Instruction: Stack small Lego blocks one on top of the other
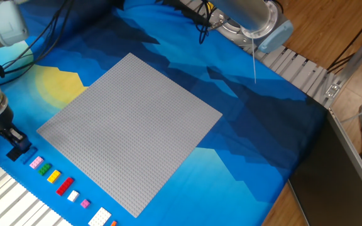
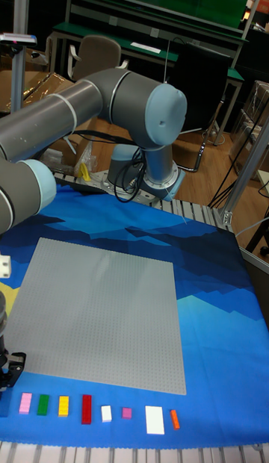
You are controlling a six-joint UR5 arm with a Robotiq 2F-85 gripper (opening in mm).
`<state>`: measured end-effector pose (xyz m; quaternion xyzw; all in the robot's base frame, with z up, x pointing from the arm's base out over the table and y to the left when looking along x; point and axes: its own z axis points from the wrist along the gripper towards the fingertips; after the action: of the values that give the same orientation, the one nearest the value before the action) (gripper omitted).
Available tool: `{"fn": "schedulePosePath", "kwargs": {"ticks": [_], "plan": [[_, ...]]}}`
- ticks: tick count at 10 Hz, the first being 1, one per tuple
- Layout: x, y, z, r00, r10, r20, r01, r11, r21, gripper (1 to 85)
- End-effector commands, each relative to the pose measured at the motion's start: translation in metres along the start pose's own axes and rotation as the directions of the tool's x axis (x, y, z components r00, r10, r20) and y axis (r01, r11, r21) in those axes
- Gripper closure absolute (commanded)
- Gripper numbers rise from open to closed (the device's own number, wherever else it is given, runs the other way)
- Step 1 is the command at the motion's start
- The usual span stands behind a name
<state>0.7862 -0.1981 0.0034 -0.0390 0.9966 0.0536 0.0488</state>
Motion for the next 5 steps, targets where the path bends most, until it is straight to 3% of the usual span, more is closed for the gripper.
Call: {"fn": "schedulePosePath", "kwargs": {"ticks": [1,5], "plan": [[-0.0006,-0.0002,-0.0016,1.0,0.01,0.0,-0.01,1.0,-0.006,44.7],[0.0009,-0.0057,-0.0104,1.0,0.008,-0.002,-0.008,1.0,0.017,45.3]]}}
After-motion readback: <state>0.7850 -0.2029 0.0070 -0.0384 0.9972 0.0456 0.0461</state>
